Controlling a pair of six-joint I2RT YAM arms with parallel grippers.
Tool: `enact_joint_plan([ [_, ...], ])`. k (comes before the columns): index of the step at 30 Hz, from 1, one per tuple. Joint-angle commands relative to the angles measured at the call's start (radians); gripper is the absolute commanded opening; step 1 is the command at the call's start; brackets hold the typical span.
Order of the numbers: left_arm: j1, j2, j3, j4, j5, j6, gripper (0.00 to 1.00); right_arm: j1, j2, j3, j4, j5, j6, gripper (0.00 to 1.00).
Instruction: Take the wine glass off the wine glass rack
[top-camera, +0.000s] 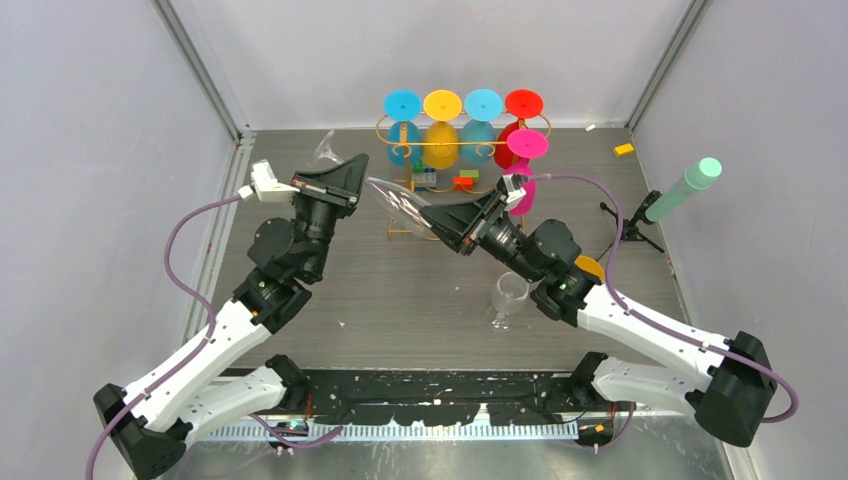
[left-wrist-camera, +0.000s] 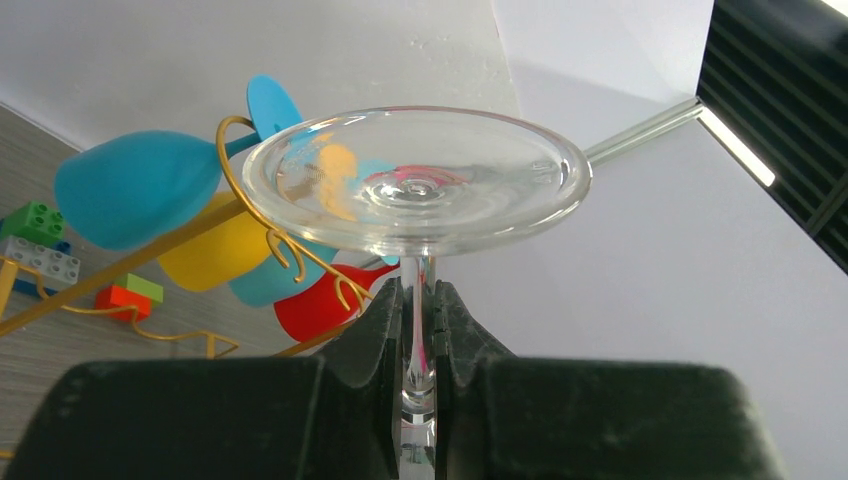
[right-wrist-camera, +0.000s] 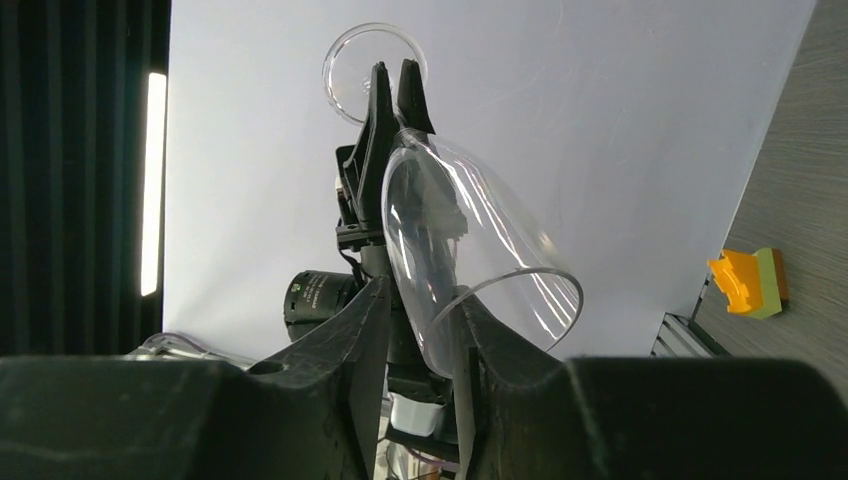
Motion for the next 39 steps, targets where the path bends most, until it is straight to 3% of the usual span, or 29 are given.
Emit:
enact_joint_plan([
  [1, 0.000, -0.018, 0.006, 0.031, -0.013, -0.037, 0.00, 0.007, 0.020, 0.027, 0.184, 0.006, 0.014, 0.31],
  [13, 0.001, -0.035, -0.013, 0.031, -0.002, -0.084, 0.00, 0.009, 0.081, 0.022, 0.319, -0.003, 0.051, 0.27],
  [15, 0.000, -0.040, -0.017, 0.032, -0.002, -0.088, 0.00, 0.008, 0.085, 0.023, 0.321, 0.000, 0.055, 0.21],
  [18, 0.000, -0.043, -0.026, 0.035, -0.006, -0.089, 0.00, 0.008, 0.089, 0.024, 0.320, 0.003, 0.056, 0.06],
  [21, 0.001, -0.047, -0.032, 0.035, -0.001, -0.090, 0.01, 0.008, 0.087, 0.019, 0.317, 0.012, 0.054, 0.01],
  [24, 0.001, -0.052, -0.021, 0.043, 0.037, -0.033, 0.16, 0.008, 0.083, 0.017, 0.314, 0.022, 0.050, 0.00],
  [30, 0.001, -0.069, -0.040, 0.048, 0.110, 0.037, 0.59, 0.008, 0.069, 0.012, 0.304, 0.049, 0.006, 0.00],
  [39, 0.001, -0.149, -0.107, -0.068, 0.126, 0.066, 0.96, 0.008, 0.059, 0.016, 0.276, 0.080, -0.067, 0.00],
])
